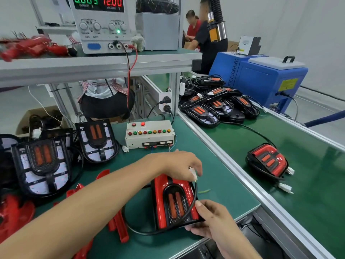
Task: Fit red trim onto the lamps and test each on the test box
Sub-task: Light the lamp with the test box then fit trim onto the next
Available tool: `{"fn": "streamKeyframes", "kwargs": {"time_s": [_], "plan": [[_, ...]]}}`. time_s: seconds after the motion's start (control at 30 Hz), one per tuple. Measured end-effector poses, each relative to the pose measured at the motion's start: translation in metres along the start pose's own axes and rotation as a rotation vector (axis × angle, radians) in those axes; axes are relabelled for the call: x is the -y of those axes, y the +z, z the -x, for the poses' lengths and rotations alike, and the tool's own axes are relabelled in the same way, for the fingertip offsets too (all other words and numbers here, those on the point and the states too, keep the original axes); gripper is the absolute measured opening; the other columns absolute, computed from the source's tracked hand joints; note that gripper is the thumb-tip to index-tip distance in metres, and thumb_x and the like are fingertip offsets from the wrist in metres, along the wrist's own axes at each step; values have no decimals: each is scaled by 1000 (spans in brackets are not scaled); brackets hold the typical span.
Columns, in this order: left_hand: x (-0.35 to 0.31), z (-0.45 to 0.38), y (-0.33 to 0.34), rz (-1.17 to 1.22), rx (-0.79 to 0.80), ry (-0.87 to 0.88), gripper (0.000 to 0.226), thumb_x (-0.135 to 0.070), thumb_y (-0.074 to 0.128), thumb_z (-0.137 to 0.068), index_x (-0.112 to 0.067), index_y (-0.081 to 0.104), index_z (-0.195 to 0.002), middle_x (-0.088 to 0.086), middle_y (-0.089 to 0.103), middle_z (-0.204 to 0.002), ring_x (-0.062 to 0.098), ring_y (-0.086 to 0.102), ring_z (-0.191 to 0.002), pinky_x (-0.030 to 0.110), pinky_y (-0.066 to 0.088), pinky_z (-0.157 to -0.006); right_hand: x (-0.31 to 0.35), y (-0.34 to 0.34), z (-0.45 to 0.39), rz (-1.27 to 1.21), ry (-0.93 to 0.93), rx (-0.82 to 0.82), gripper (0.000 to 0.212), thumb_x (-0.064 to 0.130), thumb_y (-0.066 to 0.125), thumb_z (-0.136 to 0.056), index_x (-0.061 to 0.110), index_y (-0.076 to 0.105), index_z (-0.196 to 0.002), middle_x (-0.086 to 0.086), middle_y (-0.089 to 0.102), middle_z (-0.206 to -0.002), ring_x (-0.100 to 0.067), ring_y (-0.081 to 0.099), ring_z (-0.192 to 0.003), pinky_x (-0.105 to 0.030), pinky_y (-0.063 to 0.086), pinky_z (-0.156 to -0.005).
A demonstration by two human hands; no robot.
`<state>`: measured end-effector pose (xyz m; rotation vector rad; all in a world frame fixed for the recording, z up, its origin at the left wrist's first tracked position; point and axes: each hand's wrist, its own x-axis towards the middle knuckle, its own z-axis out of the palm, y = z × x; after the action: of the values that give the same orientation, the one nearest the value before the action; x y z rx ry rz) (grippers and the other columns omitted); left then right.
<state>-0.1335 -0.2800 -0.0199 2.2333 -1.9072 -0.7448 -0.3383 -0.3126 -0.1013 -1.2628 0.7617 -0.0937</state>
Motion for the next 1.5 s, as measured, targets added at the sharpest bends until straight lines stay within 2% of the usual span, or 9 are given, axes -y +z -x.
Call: {"fn": "streamKeyframes", "kwargs": {"time_s": [0.17, 0.4, 0.57, 0.73, 0.9, 1.0, 1.23, 1.33, 1.5], "plan": [[10, 4, -4, 166, -122, 39, 27, -30, 73, -92, -25, 65, -118, -5, 66, -121, 10, 59, -111, 32, 48, -101, 6, -4, 0, 243, -62, -21, 23, 37, 60, -101, 17, 71, -105, -3, 80, -90, -21, 72, -65, -24, 48, -48], [18, 5, -3, 264, -227, 48, 16, -29, 73, -92, -22, 68, -106, -5, 70, -104, 9, 63, -98, 32, 50, -94, 39, 2, -24, 513, -417, -337, 34, 53, 53, -99, 32, 66, -123, 18, 72, -103, 12, 63, -93, -13, 44, -78], [28, 5, -5, 282, -248, 37, 11, -28, 68, -95, -23, 68, -105, -4, 69, -104, 11, 63, -101, 27, 50, -93, 74, 6, -46, 844, -462, -323, 38, 54, 59, -97, 28, 66, -122, 9, 60, -68, -2, 56, -61, -18, 34, -53], [36, 8, -5, 279, -288, 39, 19, -29, 67, -98, -19, 72, -113, -9, 71, -108, -1, 62, -99, 3, 40, -82, 84, 7, -55, 1080, -438, -286, 22, 48, 57, -97, 29, 69, -95, 2, 67, -67, -18, 64, -66, -30, 41, -56], [39, 14, -5, 28, -271, 101, 40, -28, 69, -95, -25, 62, -134, -8, 62, -130, 3, 52, -120, 22, 35, -104, 79, 0, -61, 1165, -434, -299, 35, 42, 40, -106, 22, 43, -77, 5, 52, -69, -26, 53, -67, -37, 31, -56], [38, 11, -6, -248, -326, 157, 27, -29, 66, -97, -27, 64, -125, -11, 62, -118, 7, 52, -117, 36, 26, -110, 76, 3, -60, 1187, -448, -286, 36, 43, 38, -106, 23, 39, -76, 5, 50, -70, -18, 46, -60, -34, 26, -51], [37, 6, -5, -224, -408, 313, 12, -19, 70, -95, -14, 66, -106, 1, 61, -102, 16, 49, -97, 24, 33, -88, 84, 8, -62, 1382, -573, -327, 31, 45, 44, -105, 20, 42, -87, 4, 50, -80, -22, 47, -72, -33, 30, -61], [38, 6, -7, -302, -400, 317, 18, -23, 69, -95, -15, 66, -111, -1, 64, -107, 19, 54, -103, 28, 32, -94, 86, 5, -63, 1471, -647, -299, 32, 46, 38, -107, 19, 52, -95, 1, 61, -90, -23, 57, -82, -30, 32, -64], [35, 3, -11, -419, -300, 291, 18, -27, 63, -97, -20, 64, -113, -6, 65, -110, 16, 54, -111, 39, 27, -112, 89, 5, -58, 1599, -691, -284, 38, 53, 35, -105, 22, 57, -100, 5, 45, -85, -21, 60, -87, -27, 31, -66]]}}
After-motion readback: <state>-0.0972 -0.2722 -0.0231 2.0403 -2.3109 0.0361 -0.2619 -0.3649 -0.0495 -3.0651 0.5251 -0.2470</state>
